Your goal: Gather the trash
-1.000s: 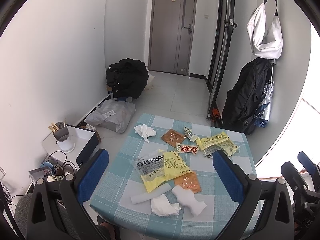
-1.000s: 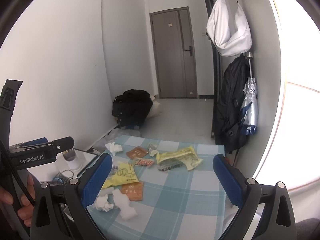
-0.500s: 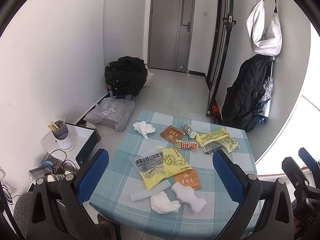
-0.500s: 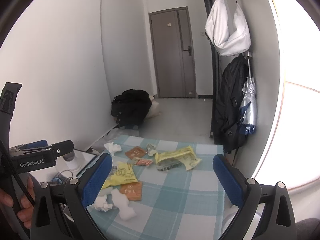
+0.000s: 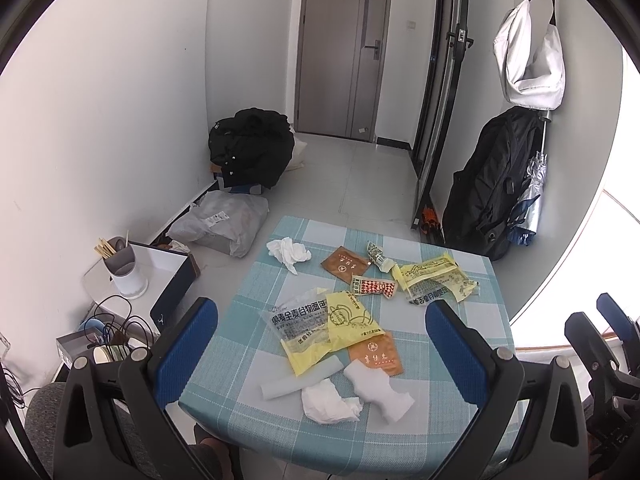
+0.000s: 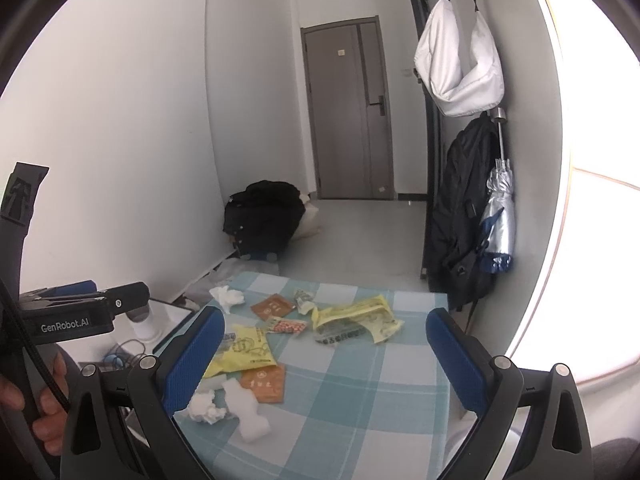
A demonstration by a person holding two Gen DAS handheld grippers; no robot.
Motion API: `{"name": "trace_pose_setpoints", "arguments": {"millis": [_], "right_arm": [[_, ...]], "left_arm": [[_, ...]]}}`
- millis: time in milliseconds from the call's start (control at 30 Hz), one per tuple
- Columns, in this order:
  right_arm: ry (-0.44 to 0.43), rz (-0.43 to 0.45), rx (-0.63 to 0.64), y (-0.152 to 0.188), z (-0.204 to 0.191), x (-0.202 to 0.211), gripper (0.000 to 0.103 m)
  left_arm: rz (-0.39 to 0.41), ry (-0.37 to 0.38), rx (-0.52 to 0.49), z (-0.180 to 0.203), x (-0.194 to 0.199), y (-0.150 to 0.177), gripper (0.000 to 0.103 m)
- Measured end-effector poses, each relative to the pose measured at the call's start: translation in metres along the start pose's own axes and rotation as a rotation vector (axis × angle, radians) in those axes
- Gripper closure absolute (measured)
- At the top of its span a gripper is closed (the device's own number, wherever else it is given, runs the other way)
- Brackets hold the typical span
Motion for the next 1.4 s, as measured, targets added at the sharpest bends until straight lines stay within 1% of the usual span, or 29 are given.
{"name": "trace_pose_setpoints", "arguments": {"millis": [167, 367, 500, 567, 633, 700, 867, 967, 1067, 1200, 1400], "right_arm": [[0.014, 0.003, 0.020, 0.001, -0.003, -0.003, 0.001], [0.001, -0.034, 0.010, 0.005, -0.005, -0.014, 0.001], [-0.044, -0.102, -0.016, 0.013, -0.010, -0.029, 0.001], [-0.089, -0.150, -0.038, 0.018, -0.013, -0.040, 0.001], [-0.104, -0.186, -0.040, 0.024, -0.018, -0.049, 0.001], [-0.117, -0.232, -0.024, 0.033, -0.025, -0.061, 0.001], [-0.188, -0.355, 0.044, 0.059, -0.051, -0.087, 0.002], [-0.212, -0.435, 0.083, 0.081, -0.068, -0.103, 0.003], [-0.222, -0.498, 0.129, 0.101, -0.081, -0.111, 0.009], [-0.238, -0.574, 0.148, 0.119, -0.088, -0.122, 0.023], [-0.227, -0.632, 0.171, 0.136, -0.092, -0.135, 0.032]], "left_arm": [[-0.022, 0.006, 0.002, -0.006, -0.006, 0.001, 0.001], [-0.044, 0.025, 0.001, -0.010, -0.015, -0.003, 0.001], [-0.051, 0.044, 0.008, -0.018, -0.023, -0.006, 0.001], [-0.051, 0.038, 0.000, -0.024, -0.028, -0.006, 0.001], [-0.061, 0.026, 0.001, -0.033, -0.036, -0.002, 0.001], [-0.084, 0.018, 0.028, -0.047, -0.045, 0.004, 0.001], [-0.156, 0.002, 0.101, -0.074, -0.065, 0.019, 0.001], [-0.201, 0.004, 0.170, -0.089, -0.072, 0.025, 0.001], [-0.204, -0.015, 0.190, -0.097, -0.074, 0.028, 0.001], [-0.215, -0.010, 0.219, -0.109, -0.079, 0.030, 0.001], [-0.262, -0.016, 0.276, -0.125, -0.090, 0.038, 0.001]]}}
Point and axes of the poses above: each gripper's, at about its wrist camera, not at the fingertips, and x roughly against the way its jaws point, z to its right, y to its underside, the point moved 1 cm from there along -x, roughly the way its jaws point, and after that the axes turned 15 degrees about z, right-handed, at the moved point
